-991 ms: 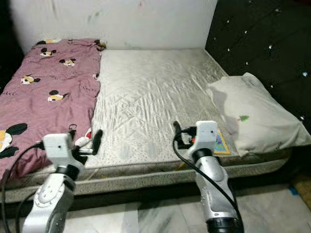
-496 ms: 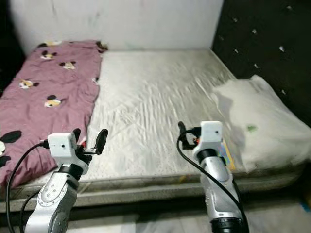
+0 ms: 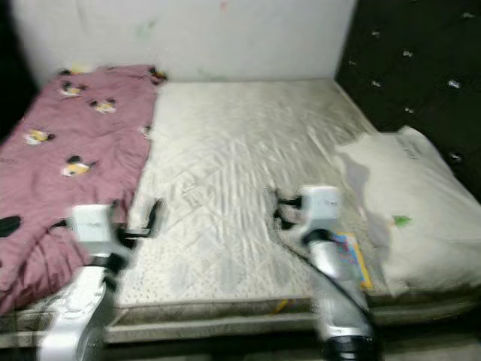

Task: Clean up the room

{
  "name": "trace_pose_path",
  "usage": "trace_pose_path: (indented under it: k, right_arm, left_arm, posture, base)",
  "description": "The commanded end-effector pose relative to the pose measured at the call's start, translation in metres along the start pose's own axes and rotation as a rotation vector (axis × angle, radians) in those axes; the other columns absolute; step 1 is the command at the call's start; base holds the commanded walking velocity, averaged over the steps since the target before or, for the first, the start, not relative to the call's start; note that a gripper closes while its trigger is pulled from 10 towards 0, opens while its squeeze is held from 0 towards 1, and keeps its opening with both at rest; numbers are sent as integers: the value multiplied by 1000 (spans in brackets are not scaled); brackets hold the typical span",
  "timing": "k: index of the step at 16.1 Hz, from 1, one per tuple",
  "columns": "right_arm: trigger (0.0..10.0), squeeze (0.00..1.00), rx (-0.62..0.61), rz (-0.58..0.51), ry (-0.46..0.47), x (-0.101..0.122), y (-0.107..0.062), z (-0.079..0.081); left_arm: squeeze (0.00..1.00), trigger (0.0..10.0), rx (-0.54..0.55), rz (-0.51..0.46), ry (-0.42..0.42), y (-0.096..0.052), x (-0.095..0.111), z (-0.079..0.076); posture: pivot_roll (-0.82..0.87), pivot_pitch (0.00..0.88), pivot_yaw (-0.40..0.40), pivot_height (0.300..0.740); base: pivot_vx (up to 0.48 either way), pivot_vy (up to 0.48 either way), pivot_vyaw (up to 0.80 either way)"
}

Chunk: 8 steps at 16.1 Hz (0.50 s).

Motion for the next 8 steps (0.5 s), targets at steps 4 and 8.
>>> trace_pose_path:
  k: [4,8]
  right_arm:
    - [10000,0,31,-16,13,3,4,14]
    - [10000,0,28,-10,16,2,4,13]
  left_arm:
    - [0,10000,39,12,19,-1,-1,14]
    - [0,10000,32,12,0,0,-2,12]
  posture:
    - [-87,0,-11,740]
    - [-87,0,-10,740]
  base:
    - [0,0,0]
    - [0,464,0]
Point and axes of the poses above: a point about 5 cm out from each wrist's last joint towards the gripper, its own y axis pointing out of the wrist towards the gripper, its own x axis along the axis of the wrist's last joint, z = x × y, the point moved 6 cm from there along y, pointing out of the wrist towards the gripper, and after that the axes turned 15 degrees about y, right-handed, at the moved point
